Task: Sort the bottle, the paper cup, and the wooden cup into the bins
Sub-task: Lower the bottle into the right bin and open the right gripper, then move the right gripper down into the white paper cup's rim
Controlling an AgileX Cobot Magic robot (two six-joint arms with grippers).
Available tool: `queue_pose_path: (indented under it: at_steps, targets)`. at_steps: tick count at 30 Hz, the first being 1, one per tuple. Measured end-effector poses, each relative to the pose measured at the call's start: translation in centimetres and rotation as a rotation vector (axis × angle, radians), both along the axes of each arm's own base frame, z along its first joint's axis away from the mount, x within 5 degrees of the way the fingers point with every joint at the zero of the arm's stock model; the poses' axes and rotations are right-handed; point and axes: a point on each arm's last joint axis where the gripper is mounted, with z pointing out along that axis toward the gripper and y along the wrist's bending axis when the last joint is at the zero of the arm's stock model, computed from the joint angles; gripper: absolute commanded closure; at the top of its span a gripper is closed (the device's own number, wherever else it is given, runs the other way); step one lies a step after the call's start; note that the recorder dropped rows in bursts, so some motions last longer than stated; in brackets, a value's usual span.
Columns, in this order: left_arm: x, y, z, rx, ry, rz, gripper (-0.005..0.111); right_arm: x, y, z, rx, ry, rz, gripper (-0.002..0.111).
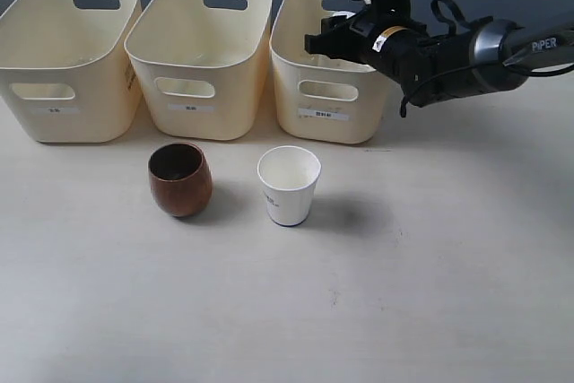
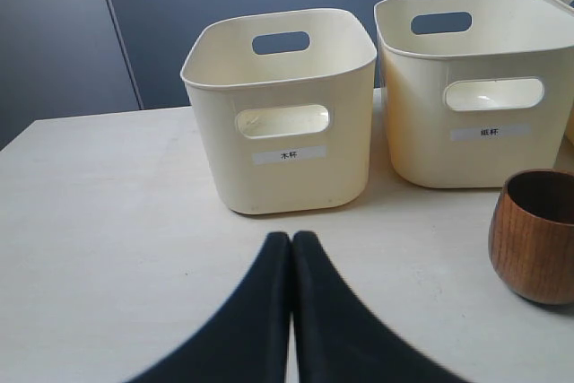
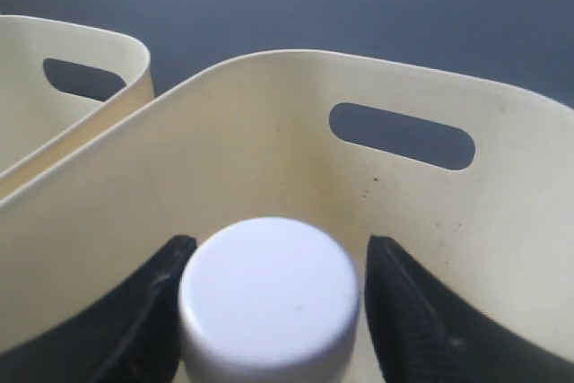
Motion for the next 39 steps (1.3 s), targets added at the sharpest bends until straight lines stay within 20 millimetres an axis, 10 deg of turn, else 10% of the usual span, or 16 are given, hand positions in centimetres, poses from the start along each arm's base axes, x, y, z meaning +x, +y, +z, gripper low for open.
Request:
queue_pose_path:
  at_steps: [8, 20, 32, 39]
  targets:
    - [0.0, 0.0, 0.0, 0.0, 0.0, 0.0, 0.107, -0.2, 0.3, 0.4, -0.051, -0.026, 0.056, 0.044]
    - [0.0, 0.0, 0.0, 0.0, 0.0, 0.0, 0.107, -1.8, -0.2, 8.3, -0.092, -0.155, 0.118, 0.044]
    - [0.0, 0.0, 0.0, 0.0, 0.0, 0.0, 0.107, -10.1, 1.7, 16.8, -0.556, -0.22, 0.335, 0.044]
    - [0.0, 0.0, 0.0, 0.0, 0.0, 0.0, 0.107, -14.6, 3.2, 15.2, -0.7, 0.029, 0.58, 0.044]
